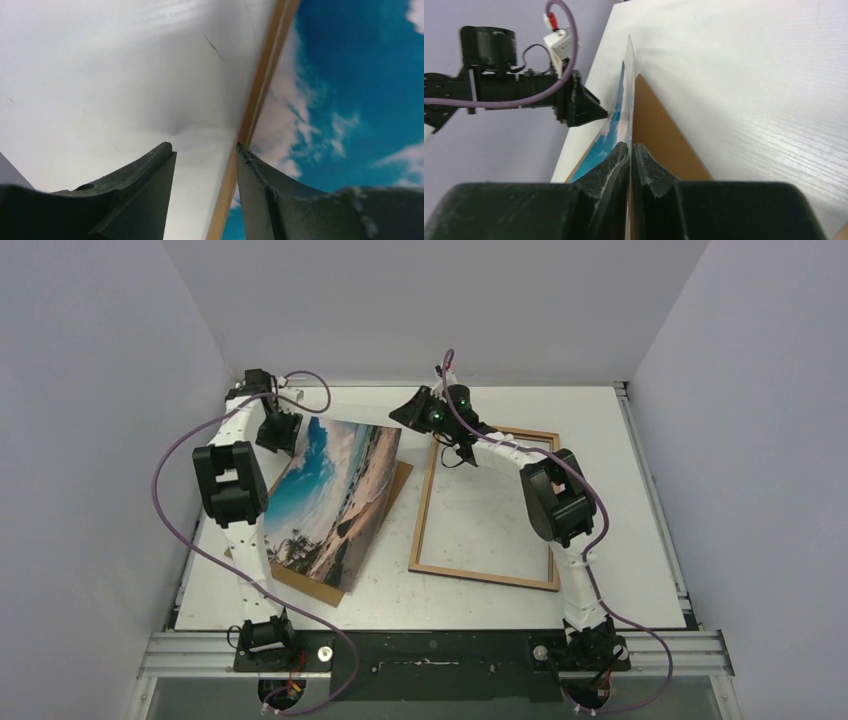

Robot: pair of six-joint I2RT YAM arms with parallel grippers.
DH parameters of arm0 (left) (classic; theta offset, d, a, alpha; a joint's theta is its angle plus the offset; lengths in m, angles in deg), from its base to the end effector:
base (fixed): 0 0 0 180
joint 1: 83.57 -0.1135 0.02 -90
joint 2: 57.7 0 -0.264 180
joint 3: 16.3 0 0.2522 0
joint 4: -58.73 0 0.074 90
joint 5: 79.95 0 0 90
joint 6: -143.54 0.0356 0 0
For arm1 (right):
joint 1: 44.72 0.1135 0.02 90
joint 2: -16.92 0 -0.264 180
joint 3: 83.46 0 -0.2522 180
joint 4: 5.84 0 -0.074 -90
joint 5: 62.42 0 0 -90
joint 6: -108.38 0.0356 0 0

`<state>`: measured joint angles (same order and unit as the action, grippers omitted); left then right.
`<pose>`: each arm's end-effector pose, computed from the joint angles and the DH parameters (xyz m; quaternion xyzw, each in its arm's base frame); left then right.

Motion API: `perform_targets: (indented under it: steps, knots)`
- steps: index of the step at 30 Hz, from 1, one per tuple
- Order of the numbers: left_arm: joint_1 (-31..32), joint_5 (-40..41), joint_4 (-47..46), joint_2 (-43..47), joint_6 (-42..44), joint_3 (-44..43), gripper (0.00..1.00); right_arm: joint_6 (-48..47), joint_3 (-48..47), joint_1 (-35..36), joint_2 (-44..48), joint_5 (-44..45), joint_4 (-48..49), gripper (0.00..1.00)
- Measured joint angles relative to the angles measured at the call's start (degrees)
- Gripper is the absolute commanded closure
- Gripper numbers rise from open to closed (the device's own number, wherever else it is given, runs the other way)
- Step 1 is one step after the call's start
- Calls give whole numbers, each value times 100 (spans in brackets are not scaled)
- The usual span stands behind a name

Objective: Put the photo into the frame
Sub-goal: Pick up the photo frame item at the center of the board.

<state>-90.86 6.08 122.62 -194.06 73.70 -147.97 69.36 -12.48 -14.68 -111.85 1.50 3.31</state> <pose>0.4987 0.0613 0.1731 0.1165 0.9751 0.0110 0.1885 0.4482 0.2773 0.2146 -0.0055 0.7633 0.5362 0.3604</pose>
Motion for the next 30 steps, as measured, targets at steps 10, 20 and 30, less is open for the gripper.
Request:
perform_targets:
  steps: [10,20,30]
  knots:
    - [-157,-393,79,1062,61,1115,52,-815,-186,2,568,275,-1064,94]
    - [-208,-531,59,1405,273,1893,52,-1266,-343,4,1329,474,-1478,95]
    - [-208,-529,-72,1696,313,2647,52,-1703,-385,0,1952,833,-2022,95]
